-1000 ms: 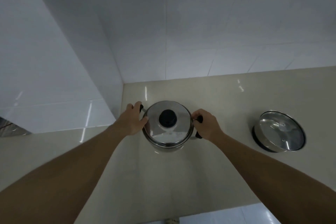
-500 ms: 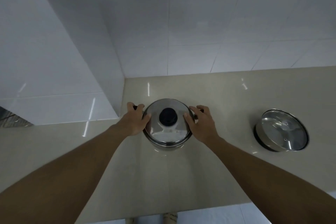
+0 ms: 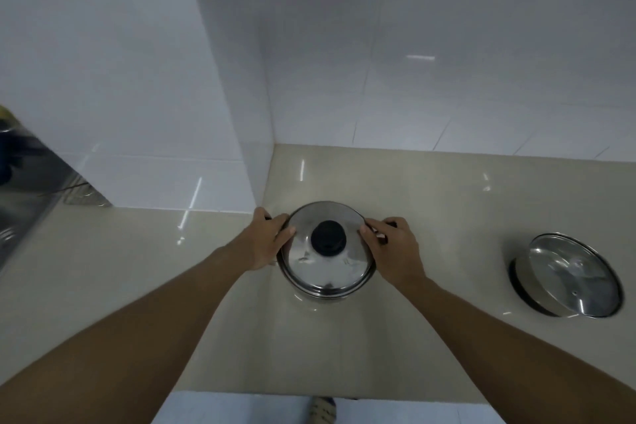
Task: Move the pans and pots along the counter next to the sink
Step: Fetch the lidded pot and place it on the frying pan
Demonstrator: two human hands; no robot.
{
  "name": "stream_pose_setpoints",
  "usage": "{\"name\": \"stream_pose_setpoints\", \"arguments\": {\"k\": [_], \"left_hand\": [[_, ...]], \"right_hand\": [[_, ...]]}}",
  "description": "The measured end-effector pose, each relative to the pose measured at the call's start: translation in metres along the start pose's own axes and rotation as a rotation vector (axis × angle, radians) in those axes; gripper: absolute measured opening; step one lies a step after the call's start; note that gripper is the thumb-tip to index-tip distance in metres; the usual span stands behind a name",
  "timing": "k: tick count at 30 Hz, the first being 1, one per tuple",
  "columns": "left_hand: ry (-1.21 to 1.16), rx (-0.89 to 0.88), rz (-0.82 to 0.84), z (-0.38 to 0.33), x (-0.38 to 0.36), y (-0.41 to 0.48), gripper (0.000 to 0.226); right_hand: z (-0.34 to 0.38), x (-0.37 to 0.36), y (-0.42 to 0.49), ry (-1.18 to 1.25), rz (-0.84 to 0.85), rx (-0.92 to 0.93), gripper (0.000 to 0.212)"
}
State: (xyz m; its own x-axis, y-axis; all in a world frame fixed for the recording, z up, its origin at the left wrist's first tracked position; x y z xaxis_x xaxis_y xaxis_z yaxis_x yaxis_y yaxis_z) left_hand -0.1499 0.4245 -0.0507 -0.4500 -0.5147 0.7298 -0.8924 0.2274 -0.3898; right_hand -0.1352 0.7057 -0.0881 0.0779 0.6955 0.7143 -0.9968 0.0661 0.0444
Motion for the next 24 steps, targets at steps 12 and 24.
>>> {"name": "stream_pose_setpoints", "arguments": {"k": [12,24], "left_hand": [[-0.045,0.168,-0.183,0.128,0.047,-0.122,0.037],[-0.132,0.388,-0.467,0.279,0.111,-0.33,0.037]], "right_hand": [[0.129,-0.093,-0.047,0.058,0.106,0.148,0.022],[0.323,-0.231,-0.138,0.157,0.279,0.361,0.023]]}}
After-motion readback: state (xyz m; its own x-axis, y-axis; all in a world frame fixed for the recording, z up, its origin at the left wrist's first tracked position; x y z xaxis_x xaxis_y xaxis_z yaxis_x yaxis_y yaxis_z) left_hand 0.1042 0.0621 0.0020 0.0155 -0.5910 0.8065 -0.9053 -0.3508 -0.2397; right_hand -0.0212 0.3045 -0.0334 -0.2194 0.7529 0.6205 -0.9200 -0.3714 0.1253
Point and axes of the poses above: each hand's wrist, its own y-axis towards the middle knuckle, its own x-axis out of the back of the hand, z = x × y, the point moved 1 cm from there along y, towards the middle knuckle, and after that the axes turned 3 degrees about z, right-handed, at the moved point
